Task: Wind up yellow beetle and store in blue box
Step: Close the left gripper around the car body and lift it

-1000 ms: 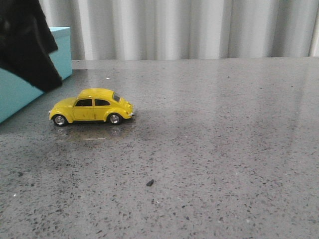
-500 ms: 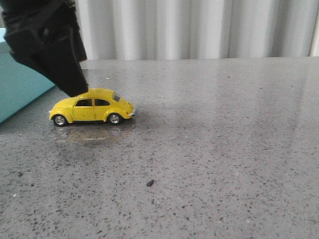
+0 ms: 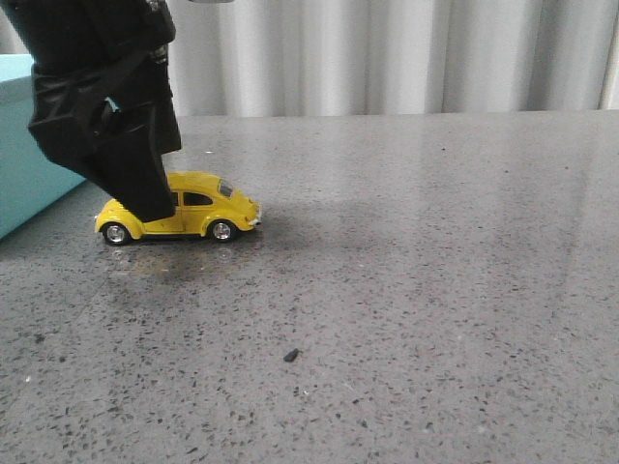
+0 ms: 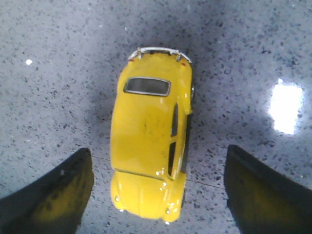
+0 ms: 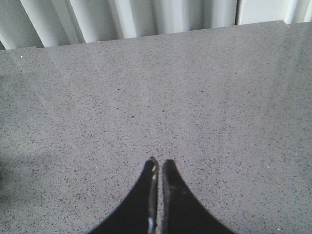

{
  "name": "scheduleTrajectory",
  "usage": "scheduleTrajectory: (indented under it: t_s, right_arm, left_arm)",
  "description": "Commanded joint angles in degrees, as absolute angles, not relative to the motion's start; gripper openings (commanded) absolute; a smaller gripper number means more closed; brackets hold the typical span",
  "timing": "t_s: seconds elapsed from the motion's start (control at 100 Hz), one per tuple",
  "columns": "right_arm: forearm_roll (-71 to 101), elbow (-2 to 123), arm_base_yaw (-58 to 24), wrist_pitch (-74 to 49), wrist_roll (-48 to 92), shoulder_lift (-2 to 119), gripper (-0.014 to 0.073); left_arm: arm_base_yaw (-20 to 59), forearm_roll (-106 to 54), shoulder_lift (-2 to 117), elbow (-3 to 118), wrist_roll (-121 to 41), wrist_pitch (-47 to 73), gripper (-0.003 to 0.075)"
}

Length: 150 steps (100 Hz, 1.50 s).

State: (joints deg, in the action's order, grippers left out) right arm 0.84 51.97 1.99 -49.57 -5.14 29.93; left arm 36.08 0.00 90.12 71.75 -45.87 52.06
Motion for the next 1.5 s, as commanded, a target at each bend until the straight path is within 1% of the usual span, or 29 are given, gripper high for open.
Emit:
scheduleTrajectory:
  t_s: [0.0,0.82,0.88,0.95,1.02,1.15,1.16,1.17,1.29,1.42,1.49]
  right_arm:
    - [0.69,53.26,2.22,-46.02,-4.33,30.12,-0.0061]
    - [0.69,52.28,2.22,-45.19,-4.33,30.12,-0.0061]
    - [0.69,52.28,2.22,-45.19,-4.33,30.12,-0.0061]
    - [0.69,52.28,2.22,-45.19,-4.33,30.12,-0.0061]
    - [0.69,52.28,2.22,-45.19,-4.33,30.12,-0.0061]
    - [0.69,52.28,2.22,-45.19,-4.33,30.12,-0.0061]
    - [0.69,52.28,2.22,-45.19,-4.33,30.12,-0.0061]
    - [0.69,52.28,2.22,-45.19,-4.33,30.12,-0.0061]
    - [0.69,52.28,2.22,-45.19,-4.33,30.12,-0.0061]
    - [0.69,52.28,2.22,-45.19,-4.33,30.12,-0.0061]
    - [0.69,52.28,2.22,-45.19,-4.33,30.12,-0.0061]
  left_arm:
    - [36.3,0.0,88.11,73.56,-46.25,48.66,0.0512]
    - [36.16,0.0,92.42,73.56,-46.64,45.34,0.0511]
    - [36.16,0.0,92.65,73.56,-46.64,45.44,0.0503]
    - [36.16,0.0,92.65,73.56,-46.64,45.33,0.0466]
    - [36.16,0.0,92.65,73.56,-46.64,45.33,0.041]
    - [36.16,0.0,92.65,73.56,-46.64,45.33,0.0281]
    - [36.16,0.0,92.65,73.56,-46.64,45.33,0.0281]
    - [36.16,0.0,92.65,73.56,-46.64,45.33,0.0262]
    - [36.16,0.0,92.65,73.56,-46.64,45.33,0.0162]
    - [36.16,0.0,92.65,73.56,-46.64,45.46,0.0086]
    - [36.16,0.0,92.65,73.67,-46.64,45.46,0.0057]
